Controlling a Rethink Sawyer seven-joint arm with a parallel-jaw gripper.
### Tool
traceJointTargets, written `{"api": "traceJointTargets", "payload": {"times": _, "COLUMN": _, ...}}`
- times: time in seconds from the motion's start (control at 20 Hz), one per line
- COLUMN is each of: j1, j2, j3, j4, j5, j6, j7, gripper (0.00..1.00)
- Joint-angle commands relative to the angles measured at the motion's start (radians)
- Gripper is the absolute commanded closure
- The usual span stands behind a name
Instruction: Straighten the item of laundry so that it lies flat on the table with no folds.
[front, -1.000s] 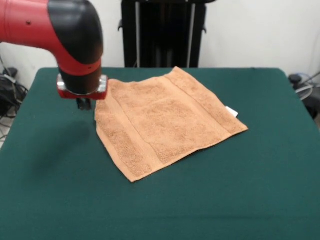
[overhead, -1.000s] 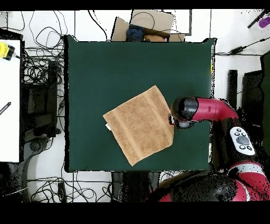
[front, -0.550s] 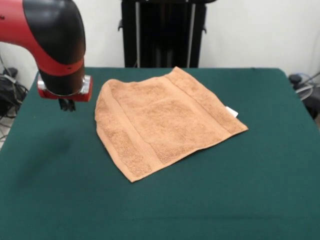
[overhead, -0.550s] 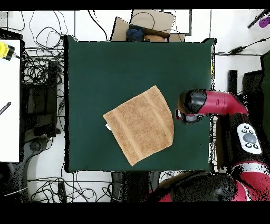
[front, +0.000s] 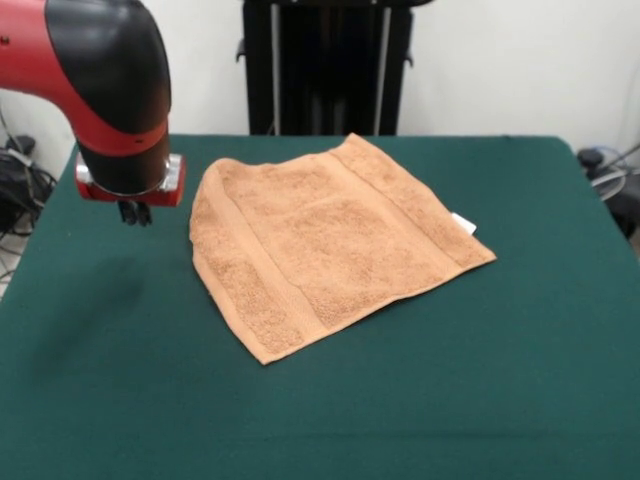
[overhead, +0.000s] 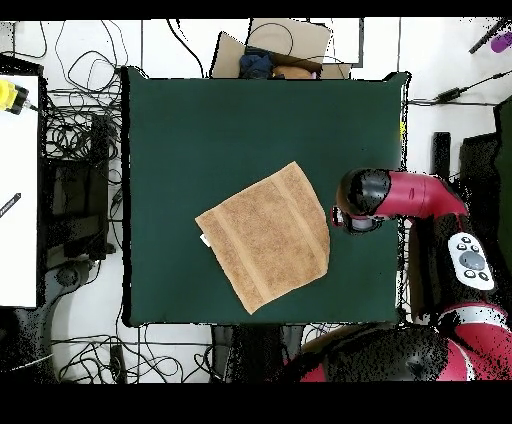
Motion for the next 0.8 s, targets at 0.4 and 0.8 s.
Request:
{"api": "traceJointTargets", "payload": {"times": 0.4, "j1": 0.035, "j2": 0.03, "j3": 0.098, "j4": 0.034, "j5": 0.011, "j6": -0.079, "j7": -0.093, "gripper": 1.0}}
{"api": "traceJointTargets", "payload": {"times": 0.8, "j1": 0.04, "j2": 0.012, "j3": 0.084, "j4": 0.056, "j5": 0.024, "j6": -0.062, "j7": -0.061, "gripper": 1.0}}
